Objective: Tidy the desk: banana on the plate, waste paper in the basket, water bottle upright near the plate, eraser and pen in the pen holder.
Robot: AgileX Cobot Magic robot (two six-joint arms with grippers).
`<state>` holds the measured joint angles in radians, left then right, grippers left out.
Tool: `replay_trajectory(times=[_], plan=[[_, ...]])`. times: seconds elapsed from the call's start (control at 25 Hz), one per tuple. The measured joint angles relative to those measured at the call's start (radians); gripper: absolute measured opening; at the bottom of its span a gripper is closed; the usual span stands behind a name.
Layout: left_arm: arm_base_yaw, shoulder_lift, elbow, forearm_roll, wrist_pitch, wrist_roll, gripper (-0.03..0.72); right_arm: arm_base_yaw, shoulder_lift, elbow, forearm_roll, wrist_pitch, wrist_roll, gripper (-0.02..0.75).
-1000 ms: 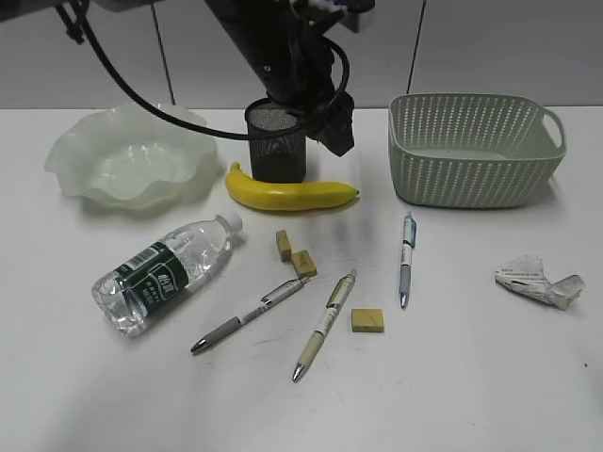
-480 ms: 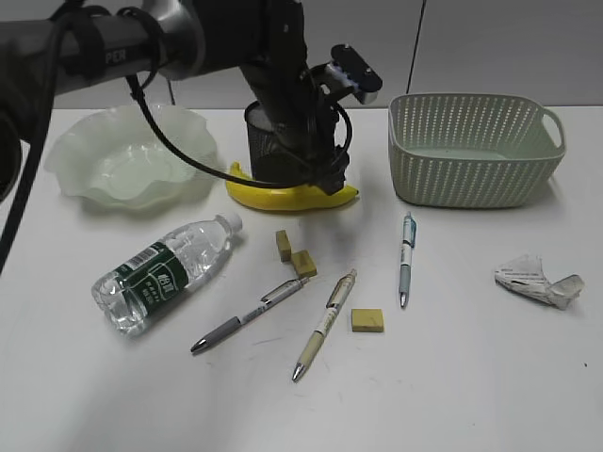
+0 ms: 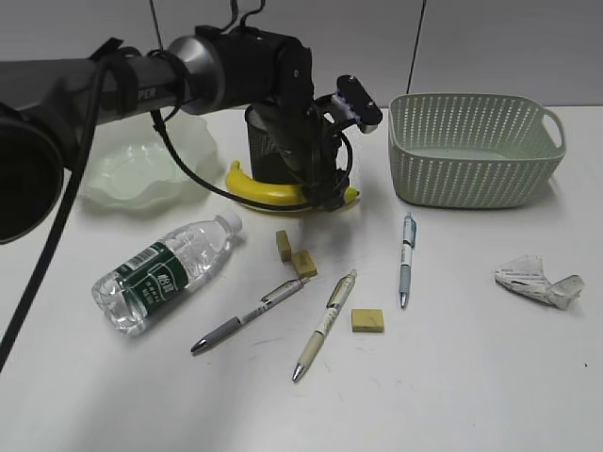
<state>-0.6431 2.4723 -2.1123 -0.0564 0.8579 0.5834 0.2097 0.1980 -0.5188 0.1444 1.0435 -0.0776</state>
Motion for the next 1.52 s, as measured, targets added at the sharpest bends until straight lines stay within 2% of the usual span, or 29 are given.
replay_trajectory(times=[0.28, 0.36, 0.52, 0.6, 0.92, 1.4, 1.52], plan=[[-0.001, 0.024, -0.012, 0.014, -0.063, 0.004, 0.465, 0.0, -0.001, 0.001, -0.002, 0.004, 0.002, 0.561], [-0.003, 0.028, -0.016, 0.014, -0.067, 0.004, 0.435, 0.0, -0.001, 0.001, -0.002, 0.005, 0.002, 0.561], [-0.006, 0.029, -0.02, 0.016, -0.047, 0.006, 0.309, 0.0, -0.001, 0.001, -0.002, 0.005, 0.003, 0.561], [-0.006, 0.029, -0.02, 0.021, -0.045, 0.006, 0.29, 0.0, -0.001, 0.001, -0.003, 0.005, 0.004, 0.561], [-0.006, 0.018, -0.027, 0.064, -0.009, 0.005, 0.285, 0.0, -0.001, 0.001, -0.005, 0.005, 0.005, 0.561], [-0.005, 0.003, -0.204, 0.006, 0.191, 0.004, 0.289, 0.0, -0.001, 0.001, -0.005, 0.005, 0.005, 0.561], [-0.005, -0.014, -0.218, 0.004, 0.207, 0.004, 0.326, 0.0, -0.001, 0.001, -0.005, 0.005, 0.005, 0.561]])
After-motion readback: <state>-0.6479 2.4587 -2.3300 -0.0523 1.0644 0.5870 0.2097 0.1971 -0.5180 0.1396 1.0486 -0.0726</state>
